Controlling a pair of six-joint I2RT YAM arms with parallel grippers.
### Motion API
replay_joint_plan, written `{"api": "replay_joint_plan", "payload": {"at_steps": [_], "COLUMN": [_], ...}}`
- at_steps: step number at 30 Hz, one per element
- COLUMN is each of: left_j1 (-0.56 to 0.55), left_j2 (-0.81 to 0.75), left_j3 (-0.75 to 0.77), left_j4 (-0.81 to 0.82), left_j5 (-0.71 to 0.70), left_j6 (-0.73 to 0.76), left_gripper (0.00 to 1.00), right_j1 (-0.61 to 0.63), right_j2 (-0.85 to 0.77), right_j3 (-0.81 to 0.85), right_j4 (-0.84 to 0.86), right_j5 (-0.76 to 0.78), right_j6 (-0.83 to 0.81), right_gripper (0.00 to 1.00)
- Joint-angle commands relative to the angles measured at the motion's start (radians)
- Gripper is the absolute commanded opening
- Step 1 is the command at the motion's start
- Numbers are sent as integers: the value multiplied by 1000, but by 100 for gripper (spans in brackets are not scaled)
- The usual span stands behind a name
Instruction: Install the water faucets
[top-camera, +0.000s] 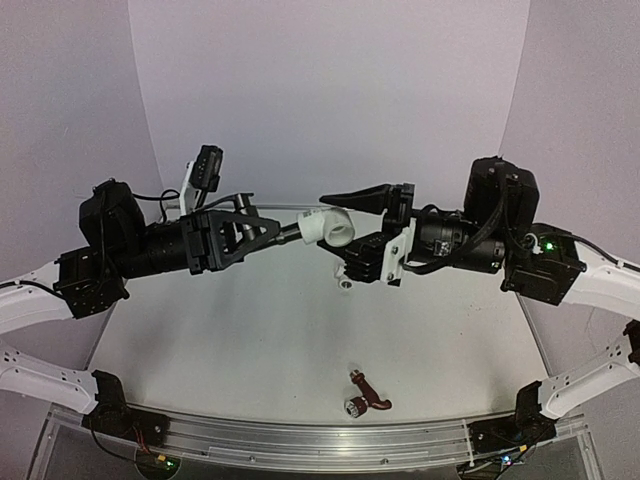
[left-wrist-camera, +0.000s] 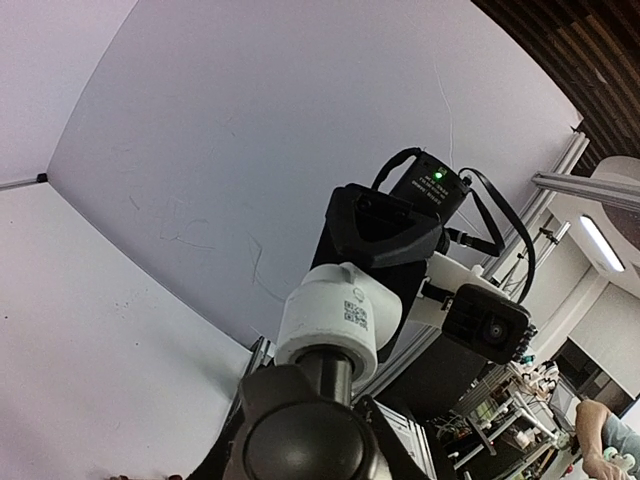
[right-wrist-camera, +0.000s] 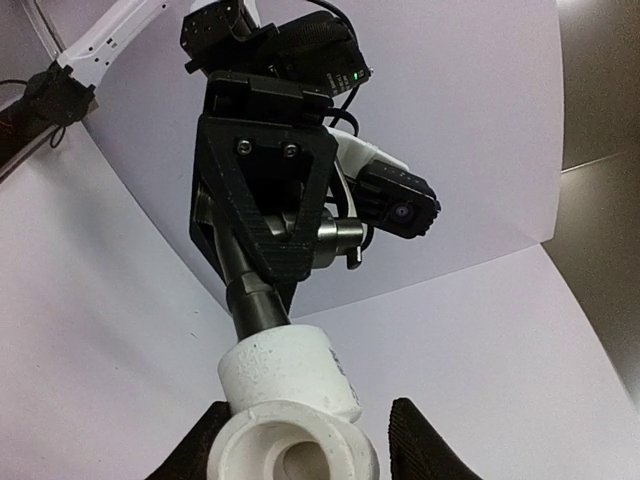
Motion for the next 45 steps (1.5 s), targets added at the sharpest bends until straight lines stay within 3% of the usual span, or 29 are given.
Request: {"api": "replay_joint_plan", "payload": {"at_steps": [1, 8, 11, 19, 30, 37, 45], "left_j1": [-3, -3, -3, -5, -6, -6, -6], "left_j2": [11, 24, 19, 0, 17, -16, -20], "left_j3": [41, 85, 90, 77, 107, 103, 123], "left_j4": [-33, -118, -162, -190, -239, -307, -371], "left_j5": [28, 40, 28, 58, 31, 35, 61], "left_j6": [57, 97, 164, 370, 542, 656, 680], "left_gripper": [0, 0, 0, 0, 0, 0, 0], "right_j1": [3, 4, 3, 3, 2, -2, -68], "right_j2": [1, -20, -21, 79, 101, 107, 179], "right_j3": [81, 77, 93, 221, 238, 210, 242], "right_j4": [5, -123, -176, -312, -385, -398, -389], "right_j5": [-12, -75, -110, -102, -178, -358, -615], "right_j6": [91, 27, 76, 566, 968, 1227, 1541], "right_gripper": [46, 29, 24, 1, 0, 0, 0]}}
